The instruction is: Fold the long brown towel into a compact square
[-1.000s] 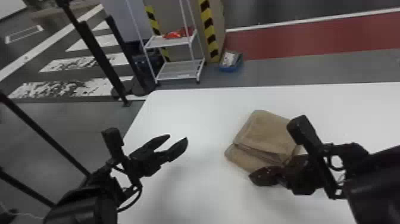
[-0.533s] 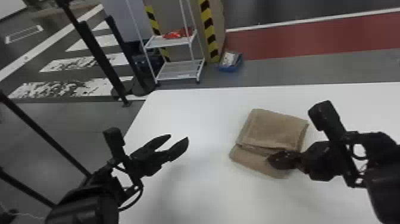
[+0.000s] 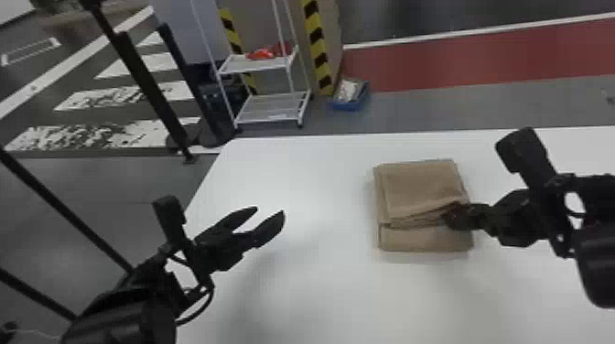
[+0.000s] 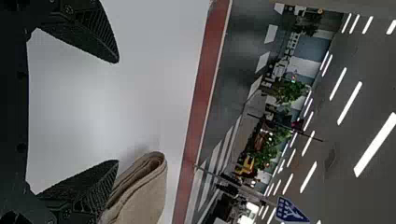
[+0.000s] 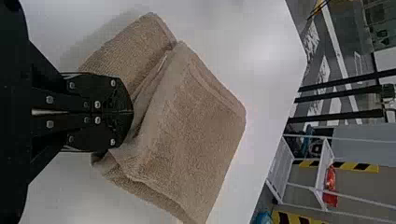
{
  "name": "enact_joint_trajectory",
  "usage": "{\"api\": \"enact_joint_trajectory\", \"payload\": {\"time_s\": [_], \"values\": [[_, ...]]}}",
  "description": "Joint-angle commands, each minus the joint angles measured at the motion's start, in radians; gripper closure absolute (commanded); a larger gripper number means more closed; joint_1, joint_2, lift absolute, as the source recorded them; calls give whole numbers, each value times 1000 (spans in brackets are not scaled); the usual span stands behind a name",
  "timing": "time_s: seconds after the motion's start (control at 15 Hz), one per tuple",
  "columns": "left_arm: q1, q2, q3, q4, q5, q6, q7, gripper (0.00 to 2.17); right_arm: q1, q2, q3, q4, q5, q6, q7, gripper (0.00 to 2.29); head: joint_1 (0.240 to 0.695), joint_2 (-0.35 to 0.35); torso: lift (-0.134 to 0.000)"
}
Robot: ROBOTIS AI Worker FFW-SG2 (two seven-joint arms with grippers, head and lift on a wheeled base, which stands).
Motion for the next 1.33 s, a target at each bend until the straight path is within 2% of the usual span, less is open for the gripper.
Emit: {"api": "enact_joint_trajectory", "payload": {"time_s": [0.0, 0.07, 0.13, 0.2, 0.33, 0.4, 0.53, 0.73, 0.87, 1.07, 1.27], "values": [[-1, -1, 5, 4, 0, 0, 0, 124, 11, 1, -1, -64, 9, 17, 33, 1760, 695, 313, -125], [-3, -1, 5, 4, 0, 0, 0, 124, 25, 1, 5, -104, 35, 23, 79, 1757, 695, 312, -125], [-4, -1, 5, 4, 0, 0, 0, 124, 41, 1, 26, -153, 90, 20, 162, 1747, 695, 315, -125], [-7, -1, 5, 4, 0, 0, 0, 124, 53, 1, 54, -217, 147, 14, 231, 1423, 695, 333, -125], [-15, -2, 3, 6, -1, 3, 0, 124, 56, 1, 106, -286, 273, 7, 282, 201, 695, 350, -125], [-15, -2, 0, 4, -1, 6, 0, 124, 44, 1, 158, -279, 384, -11, 282, -2, 695, 350, -125], [-10, -5, -1, -16, 5, 65, 0, 124, 33, 1, 252, -213, 542, -17, 263, -2, 695, 350, -125], [0, -5, 5, -37, 29, 114, -14, 124, 10, 1, 289, -128, 673, -78, 231, 73, 695, 348, -125], [-1, -7, 2, -34, 28, 114, -14, 124, -22, 1, 301, -74, 714, -97, 193, 127, 695, 335, -125], [-1, -8, 2, -34, 26, 117, -18, 124, -73, 1, 332, 22, 765, -134, 167, 191, 695, 310, -125], [3, -8, 13, -33, 26, 117, -18, 124, -131, 1, 362, 107, 768, -149, 159, 194, 695, 301, -125]]}}
